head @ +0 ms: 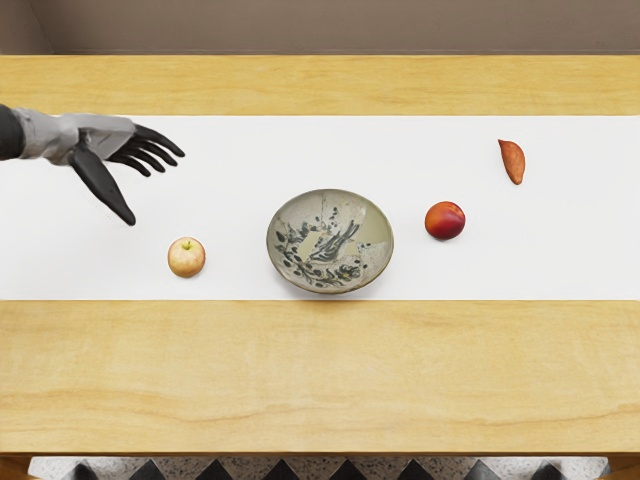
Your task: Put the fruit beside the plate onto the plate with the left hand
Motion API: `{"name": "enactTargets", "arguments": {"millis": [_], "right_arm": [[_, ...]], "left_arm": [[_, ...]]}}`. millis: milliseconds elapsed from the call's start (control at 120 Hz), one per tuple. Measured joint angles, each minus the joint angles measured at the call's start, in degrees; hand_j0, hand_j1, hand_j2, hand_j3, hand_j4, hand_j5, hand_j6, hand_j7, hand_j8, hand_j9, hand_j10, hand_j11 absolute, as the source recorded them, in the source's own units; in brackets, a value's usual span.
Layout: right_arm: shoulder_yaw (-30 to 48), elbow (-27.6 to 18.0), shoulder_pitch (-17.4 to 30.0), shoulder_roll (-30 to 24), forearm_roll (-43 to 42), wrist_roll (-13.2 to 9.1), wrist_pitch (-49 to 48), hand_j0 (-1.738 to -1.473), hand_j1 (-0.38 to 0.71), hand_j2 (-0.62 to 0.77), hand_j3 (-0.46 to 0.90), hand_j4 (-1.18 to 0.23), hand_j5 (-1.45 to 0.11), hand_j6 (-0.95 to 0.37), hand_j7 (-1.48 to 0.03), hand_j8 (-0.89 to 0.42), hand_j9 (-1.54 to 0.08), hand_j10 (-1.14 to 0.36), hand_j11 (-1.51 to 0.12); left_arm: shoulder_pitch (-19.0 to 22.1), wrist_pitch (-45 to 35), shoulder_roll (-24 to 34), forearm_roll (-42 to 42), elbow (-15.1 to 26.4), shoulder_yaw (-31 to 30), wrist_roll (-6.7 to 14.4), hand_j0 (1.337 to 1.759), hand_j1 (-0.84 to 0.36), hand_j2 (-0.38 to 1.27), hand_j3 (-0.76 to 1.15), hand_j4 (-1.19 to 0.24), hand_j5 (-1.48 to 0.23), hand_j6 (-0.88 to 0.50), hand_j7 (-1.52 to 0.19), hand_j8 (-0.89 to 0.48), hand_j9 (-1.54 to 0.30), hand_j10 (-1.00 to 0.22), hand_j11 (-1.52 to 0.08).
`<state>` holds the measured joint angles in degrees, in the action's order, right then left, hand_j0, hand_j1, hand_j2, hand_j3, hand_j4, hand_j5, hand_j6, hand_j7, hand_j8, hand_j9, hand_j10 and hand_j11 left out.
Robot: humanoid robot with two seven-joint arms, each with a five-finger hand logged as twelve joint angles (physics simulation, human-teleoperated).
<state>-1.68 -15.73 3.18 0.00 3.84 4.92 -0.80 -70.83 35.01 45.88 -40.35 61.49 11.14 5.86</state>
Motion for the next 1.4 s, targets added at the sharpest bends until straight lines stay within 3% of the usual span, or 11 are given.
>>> {"name": "enactTargets", "arguments": {"millis": [250,333,417,458,525,600,700,792,967,1233,1400], "right_arm": [[0.0,0.0,-0.01,0.0,0.02,-0.06,0.01,-1.658,-0.31,-0.01,0.0,-0.04,-0.05,-0.04,-0.05,-0.04,-0.05,-0.04,-0.05],[0.0,0.0,-0.05,0.0,0.01,-0.03,0.01,-1.658,-0.31,-0.01,0.0,-0.04,-0.05,-0.04,-0.05,-0.04,-0.05,-0.04,-0.05],[-0.04,0.0,-0.08,0.0,0.0,-0.01,0.01,-1.658,-0.31,-0.01,0.0,-0.04,-0.05,-0.04,-0.05,-0.04,-0.05,-0.04,-0.05],[-0.05,0.0,-0.1,0.0,0.0,-0.01,0.01,-1.658,-0.31,-0.01,0.0,-0.04,-0.05,-0.04,-0.05,-0.04,-0.05,-0.04,-0.05],[-0.06,0.0,-0.15,0.0,-0.01,0.0,0.01,-1.658,-0.31,-0.01,0.0,-0.04,-0.05,-0.04,-0.05,-0.04,-0.05,-0.04,-0.05],[-0.07,0.0,-0.13,0.0,-0.01,0.0,0.01,-1.658,-0.31,-0.01,0.0,-0.04,-0.05,-0.04,-0.05,-0.04,-0.05,-0.04,-0.05],[-0.08,0.0,-0.12,0.0,-0.03,-0.01,0.01,-1.658,-0.31,-0.01,0.0,-0.04,-0.05,-0.04,-0.05,-0.04,-0.05,-0.04,-0.05],[-0.09,0.0,-0.11,0.0,-0.05,-0.02,0.01,-1.658,-0.31,-0.01,0.0,-0.04,-0.05,-0.04,-0.05,-0.04,-0.05,-0.04,-0.05],[-0.08,0.0,-0.11,0.0,-0.04,-0.07,0.01,-1.658,-0.31,-0.01,0.0,-0.04,-0.05,-0.04,-0.05,-0.04,-0.05,-0.04,-0.05],[-0.14,0.0,-0.03,0.0,-0.06,-0.08,0.01,-1.658,-0.31,-0.01,0.0,-0.04,-0.05,-0.04,-0.05,-0.04,-0.05,-0.04,-0.05],[-0.14,0.0,0.05,0.0,-0.05,-0.08,0.01,-1.658,-0.31,-0.01,0.0,-0.04,-0.05,-0.04,-0.05,-0.04,-0.05,-0.04,-0.05]], "left_arm": [[-1.01,0.0,1.82,1.97,1.3,0.53,-0.47,1.658,0.05,0.05,0.0,-0.26,-0.33,-0.26,-0.33,-0.26,-0.33,-0.26,-0.33],[-2.64,0.01,3.78,5.57,3.36,1.05,5.77,1.658,0.05,0.05,0.0,-0.26,-0.33,-0.26,-0.33,-0.26,-0.33,-0.25,-0.33],[-3.28,0.01,5.9,6.04,12.58,1.77,16.77,1.658,0.05,0.05,0.0,-0.26,-0.33,-0.26,-0.33,-0.26,-0.33,-0.25,-0.33],[-3.2,0.01,5.62,5.13,15.66,1.92,20.85,1.658,0.05,0.05,0.0,-0.26,-0.33,-0.26,-0.33,-0.26,-0.33,-0.25,-0.33],[-3.05,0.01,5.28,1.82,19.17,2.03,24.77,1.658,0.05,0.05,0.0,-0.26,-0.33,-0.26,-0.33,-0.26,-0.33,-0.25,-0.33],[-2.24,0.01,4.13,-4.77,23.02,1.93,27.01,1.658,0.05,0.05,0.0,-0.26,-0.33,-0.26,-0.33,-0.26,-0.33,-0.26,-0.33],[-0.63,0.01,-0.7,-14.29,25.8,1.78,28.33,1.658,0.05,0.05,0.0,-0.26,-0.33,-0.26,-0.33,-0.26,-0.33,-0.26,-0.33],[-0.67,-1.85,-1.14,-20.67,27.11,1.73,28.8,1.658,0.05,0.05,0.0,-0.26,-0.33,-0.26,-0.33,-0.26,-0.33,-0.26,-0.33],[0.02,-7.06,-5.96,-25.88,27.64,1.56,29.08,1.658,0.04,0.05,0.0,-0.26,-0.33,-0.26,-0.33,-0.26,-0.33,-0.26,-0.33],[6.23,-11.85,-11.67,-36.37,28.08,0.64,29.14,1.658,0.04,0.05,0.0,-0.26,-0.34,-0.26,-0.34,-0.26,-0.34,-0.26,-0.34],[8.07,-12.79,-11.78,-40.55,27.92,-0.19,29.14,1.658,0.04,0.05,0.0,-0.26,-0.34,-0.26,-0.34,-0.26,-0.34,-0.26,-0.34]]}}
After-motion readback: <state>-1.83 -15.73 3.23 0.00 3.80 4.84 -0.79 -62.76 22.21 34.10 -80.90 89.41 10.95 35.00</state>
